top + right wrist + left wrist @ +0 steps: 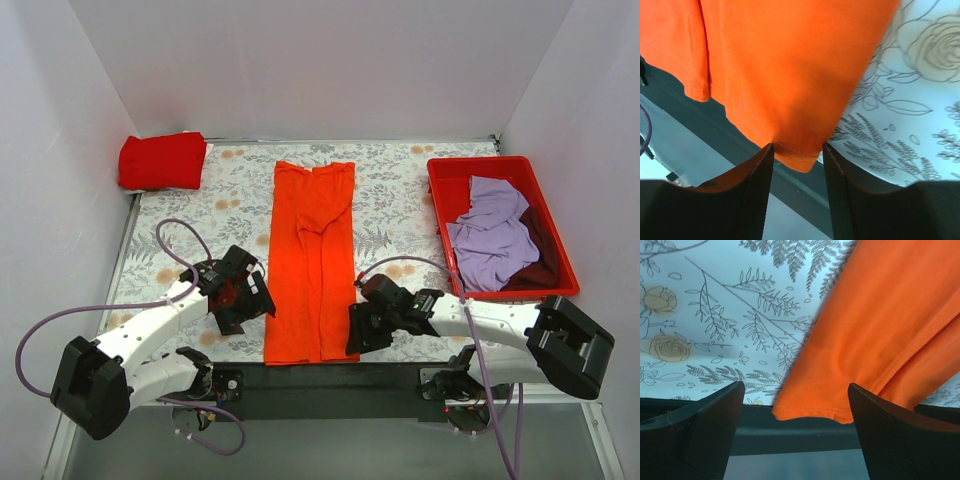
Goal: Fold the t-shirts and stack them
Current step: Fold the tshirt
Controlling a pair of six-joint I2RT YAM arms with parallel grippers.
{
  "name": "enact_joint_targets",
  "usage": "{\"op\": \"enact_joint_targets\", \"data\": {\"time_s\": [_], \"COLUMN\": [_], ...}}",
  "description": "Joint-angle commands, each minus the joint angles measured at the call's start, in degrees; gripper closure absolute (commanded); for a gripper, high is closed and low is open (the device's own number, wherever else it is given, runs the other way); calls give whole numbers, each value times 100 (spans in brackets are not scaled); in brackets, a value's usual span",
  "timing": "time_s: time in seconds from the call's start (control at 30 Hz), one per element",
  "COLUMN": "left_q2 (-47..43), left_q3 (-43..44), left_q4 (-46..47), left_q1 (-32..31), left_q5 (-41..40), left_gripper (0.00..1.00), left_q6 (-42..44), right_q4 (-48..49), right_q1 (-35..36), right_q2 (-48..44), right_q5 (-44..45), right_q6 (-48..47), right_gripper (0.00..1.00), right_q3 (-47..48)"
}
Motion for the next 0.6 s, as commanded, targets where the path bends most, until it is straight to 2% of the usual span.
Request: {"op": "enact_joint_targets", "data": {"time_s": [0.0, 0.27, 0.47, 0.57], "left_q2": [-153, -373, -390, -373], "left_q3": [-108, -118, -82, -91], "left_q4": [-198, -356, -365, -365], "left_q1": [-60, -121, -148, -174], "left_q5": [246, 263, 281, 333], "left_gripper": [17, 17, 17, 17], "left_q6": [-123, -202, -123, -105], "right_q4": [-523, -1491, -2123, -2107], "right_q1": [231, 680, 671, 671], "right_q2": [310, 987, 865, 601], "right_q5": [319, 864, 1110, 1040], "right_q6": [200, 192, -28, -2], "right_gripper": [48, 46, 43, 41], "right_q3": [23, 728, 1043, 1097]}}
